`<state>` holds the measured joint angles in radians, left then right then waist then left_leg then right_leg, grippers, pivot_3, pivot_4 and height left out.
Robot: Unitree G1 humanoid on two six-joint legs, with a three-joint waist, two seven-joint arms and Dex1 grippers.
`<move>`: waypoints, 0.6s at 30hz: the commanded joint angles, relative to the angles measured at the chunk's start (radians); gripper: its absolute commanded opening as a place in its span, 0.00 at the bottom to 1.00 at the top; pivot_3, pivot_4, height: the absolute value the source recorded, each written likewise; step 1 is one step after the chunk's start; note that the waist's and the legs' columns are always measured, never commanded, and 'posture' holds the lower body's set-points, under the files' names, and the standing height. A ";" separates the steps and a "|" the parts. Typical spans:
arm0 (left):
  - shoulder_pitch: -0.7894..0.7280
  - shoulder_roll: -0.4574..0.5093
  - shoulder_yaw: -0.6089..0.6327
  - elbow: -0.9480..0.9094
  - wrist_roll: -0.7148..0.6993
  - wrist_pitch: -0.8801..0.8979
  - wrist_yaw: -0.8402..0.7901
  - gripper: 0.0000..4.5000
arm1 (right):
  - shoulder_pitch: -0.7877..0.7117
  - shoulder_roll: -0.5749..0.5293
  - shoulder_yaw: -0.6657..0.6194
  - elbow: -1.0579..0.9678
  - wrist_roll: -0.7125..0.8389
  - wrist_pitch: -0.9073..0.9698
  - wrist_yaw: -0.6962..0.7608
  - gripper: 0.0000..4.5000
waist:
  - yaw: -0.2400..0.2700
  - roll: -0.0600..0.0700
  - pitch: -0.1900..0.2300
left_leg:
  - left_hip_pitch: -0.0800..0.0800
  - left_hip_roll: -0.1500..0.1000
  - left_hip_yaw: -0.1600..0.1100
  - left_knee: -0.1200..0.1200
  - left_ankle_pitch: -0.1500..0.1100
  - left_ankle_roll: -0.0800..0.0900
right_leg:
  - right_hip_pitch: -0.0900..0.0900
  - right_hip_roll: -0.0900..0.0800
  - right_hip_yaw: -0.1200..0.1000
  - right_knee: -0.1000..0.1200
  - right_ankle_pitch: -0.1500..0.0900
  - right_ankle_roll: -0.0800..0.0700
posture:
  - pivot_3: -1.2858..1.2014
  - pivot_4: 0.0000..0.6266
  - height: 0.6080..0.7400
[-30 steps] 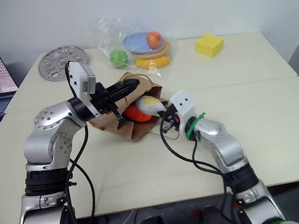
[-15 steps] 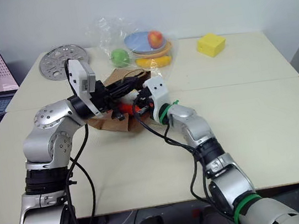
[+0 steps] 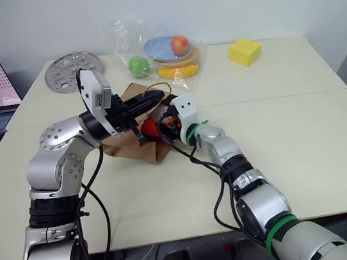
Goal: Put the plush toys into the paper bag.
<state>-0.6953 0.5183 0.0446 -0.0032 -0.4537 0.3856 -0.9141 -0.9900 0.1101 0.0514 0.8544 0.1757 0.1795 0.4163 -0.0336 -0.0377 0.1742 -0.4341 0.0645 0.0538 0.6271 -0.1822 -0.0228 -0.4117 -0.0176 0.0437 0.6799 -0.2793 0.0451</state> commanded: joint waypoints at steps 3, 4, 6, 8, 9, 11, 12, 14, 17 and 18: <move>-0.020 -0.007 0.009 -0.013 -0.012 -0.009 -0.003 0.00 | 0.008 -0.022 0.001 -0.063 -0.027 -0.041 0.005 0.99 | 0.001 0.000 0.000 | 0.000 0.000 0.000 0.000 0.000 0.000 | 0.000 0.000 0.000 0.000 0.000 0.000 | 0.52 0.24 1.00; -0.019 -0.008 0.009 -0.011 -0.010 -0.011 -0.002 0.00 | 0.020 -0.028 0.007 -0.082 -0.031 -0.040 0.010 0.99 | 0.001 0.000 0.000 | 0.000 0.000 0.000 0.000 0.000 0.000 | 0.000 0.000 0.000 0.000 0.000 0.000 | 0.52 0.24 1.00; -0.021 -0.010 0.014 -0.004 -0.011 -0.013 0.001 0.00 | 0.065 -0.046 0.027 -0.178 -0.034 -0.011 0.037 0.99 | 0.002 0.000 0.000 | 0.000 0.000 0.000 0.000 0.000 0.000 | 0.000 0.000 0.000 0.000 0.000 0.000 | 0.52 0.24 1.00; -0.023 -0.012 0.018 0.001 -0.011 -0.013 0.005 0.00 | 0.119 -0.065 0.046 -0.296 -0.032 0.031 0.064 0.99 | 0.002 0.000 0.000 | 0.000 -0.001 0.000 0.000 0.000 0.000 | 0.000 0.000 0.000 0.000 0.000 0.000 | 0.52 0.24 1.00; -0.023 -0.012 0.019 0.003 -0.010 -0.014 0.007 0.00 | 0.153 -0.076 0.053 -0.369 -0.024 0.066 0.075 0.99 | 0.002 0.000 0.000 | 0.000 0.000 0.000 0.000 0.000 0.000 | 0.000 0.000 0.000 0.000 0.000 0.000 | 0.52 0.24 1.00; -0.023 -0.011 0.019 0.007 -0.008 -0.016 0.007 0.00 | 0.203 -0.094 0.060 -0.475 -0.011 0.124 0.085 0.99 | 0.001 0.000 0.000 | 0.000 0.000 0.000 0.000 0.000 0.000 | 0.000 0.000 0.000 0.000 0.000 0.000 | 0.52 0.24 1.00; -0.023 -0.011 0.019 0.006 -0.008 -0.016 0.008 0.00 | 0.220 -0.100 0.062 -0.514 -0.009 0.148 0.085 0.99 | 0.001 0.000 0.000 | 0.000 0.000 0.000 0.000 0.000 0.000 | 0.000 0.000 0.000 0.000 0.000 0.000 | 0.52 0.24 1.00; -0.023 -0.011 0.019 0.008 -0.007 -0.017 0.009 0.00 | 0.274 -0.129 0.064 -0.622 0.000 0.205 0.097 0.99 | 0.001 0.000 0.000 | 0.000 0.000 0.000 0.000 0.000 0.000 | 0.000 0.000 0.000 0.000 0.000 0.000 | 0.52 0.24 1.00; -0.023 -0.013 0.019 0.009 -0.008 -0.017 0.011 0.00 | 0.342 -0.186 0.089 -0.741 -0.001 0.270 0.131 0.99 | 0.002 0.000 0.000 | 0.000 0.000 0.000 0.000 0.000 0.000 | 0.000 0.000 0.000 0.000 0.000 0.000 | 0.52 0.24 1.00; -0.023 -0.014 0.017 0.010 -0.006 -0.019 0.011 0.00 | 0.355 -0.201 0.100 -0.759 -0.005 0.284 0.140 0.99 | 0.002 0.000 0.000 | 0.000 0.000 0.000 0.000 0.000 0.000 | 0.000 0.000 0.000 0.000 0.000 0.000 | 0.52 0.24 1.00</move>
<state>-0.7018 0.5060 0.0474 0.0227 -0.4531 0.3837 -0.9053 -0.6380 -0.0824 0.1390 0.1629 0.1603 0.4408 0.5321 -0.0320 -0.0378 0.1742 -0.4344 0.0641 0.0539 0.6276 -0.1823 -0.0229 -0.4115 -0.0177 0.0439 0.6798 -0.2793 0.0452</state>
